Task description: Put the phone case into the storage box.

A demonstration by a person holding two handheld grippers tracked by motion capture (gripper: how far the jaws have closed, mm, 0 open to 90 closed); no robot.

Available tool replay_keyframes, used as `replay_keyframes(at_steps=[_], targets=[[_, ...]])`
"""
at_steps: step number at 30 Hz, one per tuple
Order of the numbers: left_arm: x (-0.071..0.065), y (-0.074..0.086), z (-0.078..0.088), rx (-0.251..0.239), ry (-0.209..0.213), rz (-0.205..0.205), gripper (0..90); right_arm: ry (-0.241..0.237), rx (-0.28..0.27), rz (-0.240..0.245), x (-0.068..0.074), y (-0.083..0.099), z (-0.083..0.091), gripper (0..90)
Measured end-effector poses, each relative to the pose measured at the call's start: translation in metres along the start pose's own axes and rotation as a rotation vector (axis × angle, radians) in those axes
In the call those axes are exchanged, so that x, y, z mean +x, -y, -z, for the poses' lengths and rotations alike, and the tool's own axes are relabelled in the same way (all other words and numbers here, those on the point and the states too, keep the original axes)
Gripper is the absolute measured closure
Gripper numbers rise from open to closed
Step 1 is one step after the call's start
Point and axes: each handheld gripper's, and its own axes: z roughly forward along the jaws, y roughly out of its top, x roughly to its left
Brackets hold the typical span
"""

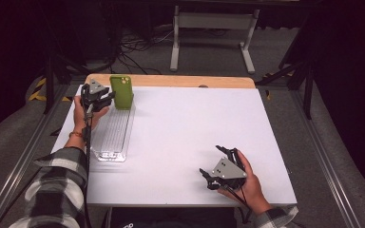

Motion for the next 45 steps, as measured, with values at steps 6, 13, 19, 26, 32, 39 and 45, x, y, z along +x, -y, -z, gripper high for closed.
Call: replay_keyframes(at_steps=[6, 13, 19, 26, 32, 39, 45], targets=[[0.000, 0.000, 0.003, -0.011, 0.006, 0.014, 65.8, 0.002, -0.001, -0.002, 0.000, 0.000, 0.000, 10.0], [0.000, 0.004, 0.005, -0.016, 0.008, 0.023, 65.5, 0.003, -0.005, -0.002, 0.000, 0.000, 0.001, 10.0], [0.002, 0.005, 0.008, -0.025, 0.005, 0.037, 65.3, 0.004, -0.006, -0.003, -0.001, 0.000, 0.001, 10.0], [0.002, 0.005, 0.011, -0.038, 0.007, 0.041, 65.1, 0.005, -0.006, -0.005, -0.001, -0.001, 0.002, 10.0], [0.002, 0.004, 0.016, -0.047, 0.014, 0.039, 64.5, 0.006, -0.008, -0.006, -0.001, -0.001, 0.002, 10.0], [0.002, 0.005, 0.022, -0.061, 0.015, 0.040, 64.2, 0.004, -0.015, -0.021, -0.002, 0.000, 0.002, 10.0], [0.001, 0.005, 0.028, -0.076, 0.014, 0.038, 63.7, 0.007, -0.023, -0.045, -0.005, 0.001, 0.003, 10.0]])
